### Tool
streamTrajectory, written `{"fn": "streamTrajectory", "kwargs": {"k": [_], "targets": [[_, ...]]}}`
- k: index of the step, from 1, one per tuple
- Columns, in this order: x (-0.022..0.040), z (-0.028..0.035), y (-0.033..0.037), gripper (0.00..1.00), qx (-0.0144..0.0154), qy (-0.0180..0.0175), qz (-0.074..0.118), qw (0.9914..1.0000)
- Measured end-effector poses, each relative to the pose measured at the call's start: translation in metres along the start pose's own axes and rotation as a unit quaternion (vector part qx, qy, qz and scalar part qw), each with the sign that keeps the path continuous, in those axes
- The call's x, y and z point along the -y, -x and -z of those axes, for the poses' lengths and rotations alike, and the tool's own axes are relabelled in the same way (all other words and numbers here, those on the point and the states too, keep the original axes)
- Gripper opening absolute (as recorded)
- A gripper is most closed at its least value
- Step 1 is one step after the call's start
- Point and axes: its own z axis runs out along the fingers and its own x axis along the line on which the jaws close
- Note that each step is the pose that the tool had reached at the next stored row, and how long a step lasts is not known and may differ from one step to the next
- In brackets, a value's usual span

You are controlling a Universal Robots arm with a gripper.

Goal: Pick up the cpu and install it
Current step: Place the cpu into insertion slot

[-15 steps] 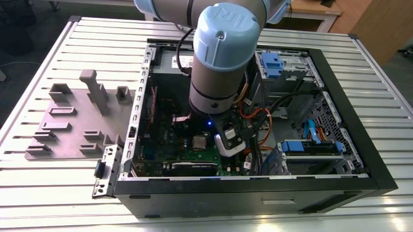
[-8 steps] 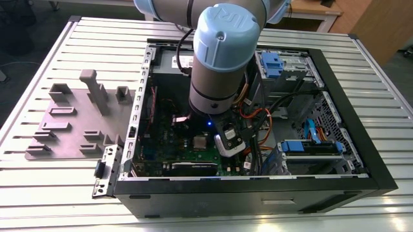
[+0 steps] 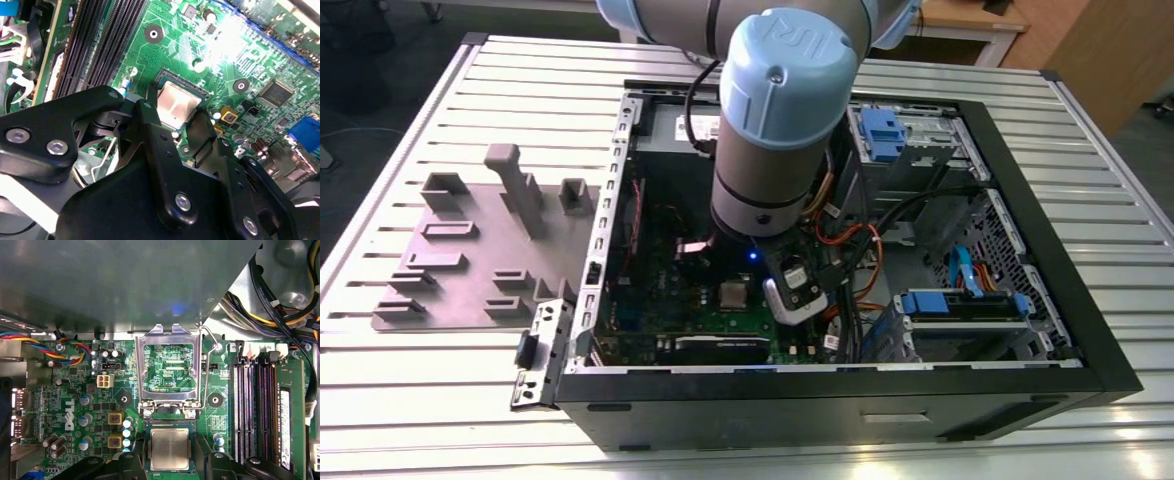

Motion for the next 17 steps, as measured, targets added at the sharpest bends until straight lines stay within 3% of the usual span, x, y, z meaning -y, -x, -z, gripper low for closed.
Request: {"fn": "streamTrajectory", "kwargs": {"k": [13, 17], "targets": [[0.0003, -0.0044, 0.0002, 0.55, 0.0005, 0.0001, 0.000, 1.00000], [-0.0002, 0.0013, -0.0001, 0.53, 0.0005, 0.0003, 0.000, 1.00000]]}}
